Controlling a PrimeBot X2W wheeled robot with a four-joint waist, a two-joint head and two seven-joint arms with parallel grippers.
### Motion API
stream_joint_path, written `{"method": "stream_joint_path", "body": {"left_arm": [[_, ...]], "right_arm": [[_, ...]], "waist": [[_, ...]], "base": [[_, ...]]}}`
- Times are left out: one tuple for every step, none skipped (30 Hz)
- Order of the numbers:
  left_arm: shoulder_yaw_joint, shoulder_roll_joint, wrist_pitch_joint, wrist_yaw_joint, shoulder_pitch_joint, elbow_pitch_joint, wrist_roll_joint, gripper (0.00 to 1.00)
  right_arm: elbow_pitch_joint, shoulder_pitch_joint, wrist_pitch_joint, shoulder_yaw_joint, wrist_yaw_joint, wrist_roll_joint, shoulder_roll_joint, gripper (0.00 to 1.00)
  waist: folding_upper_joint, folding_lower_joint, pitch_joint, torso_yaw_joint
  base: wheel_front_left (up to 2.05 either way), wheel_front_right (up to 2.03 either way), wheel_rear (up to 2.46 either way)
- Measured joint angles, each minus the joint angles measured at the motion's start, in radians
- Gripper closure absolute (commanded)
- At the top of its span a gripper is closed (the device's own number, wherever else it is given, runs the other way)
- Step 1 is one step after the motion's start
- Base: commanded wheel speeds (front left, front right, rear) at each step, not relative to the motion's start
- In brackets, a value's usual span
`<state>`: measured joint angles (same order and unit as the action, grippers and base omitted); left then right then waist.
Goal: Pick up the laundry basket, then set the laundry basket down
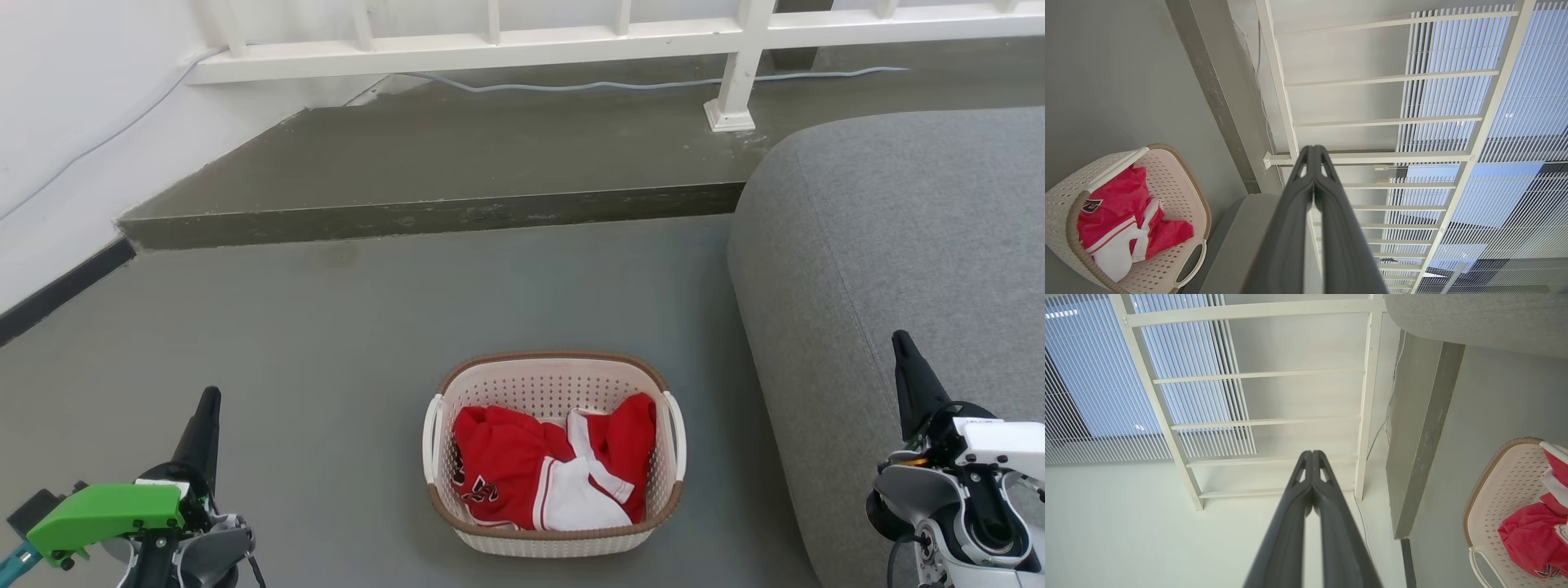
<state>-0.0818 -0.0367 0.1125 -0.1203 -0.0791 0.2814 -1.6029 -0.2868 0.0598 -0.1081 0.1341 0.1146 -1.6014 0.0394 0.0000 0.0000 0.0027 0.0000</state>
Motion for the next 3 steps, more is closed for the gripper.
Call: {"method": "stream_joint_path", "body": {"left_arm": [[0.0, 0.0, 0.0, 0.0, 0.0, 0.0, 0.0, 1.0], [0.0, 0.0, 0.0, 0.0, 0.0, 0.0, 0.0, 1.0], [0.0, 0.0, 0.0, -0.002, 0.0, 0.0, 0.0, 1.0]], "right_arm": [[0.0, 0.0, 0.0, 0.0, 0.0, 0.0, 0.0, 1.0], [0.0, 0.0, 0.0, 0.0, 0.0, 0.0, 0.0, 1.0], [0.0, 0.0, 0.0, 0.0, 0.0, 0.0, 0.0, 1.0]], "waist": [[0.0, 0.0, 0.0, 0.0], [0.0, 0.0, 0.0, 0.0], [0.0, 0.0, 0.0, 0.0]], "base": [[0.0, 0.0, 0.0], [0.0, 0.0, 0.0], [0.0, 0.0, 0.0]]}}
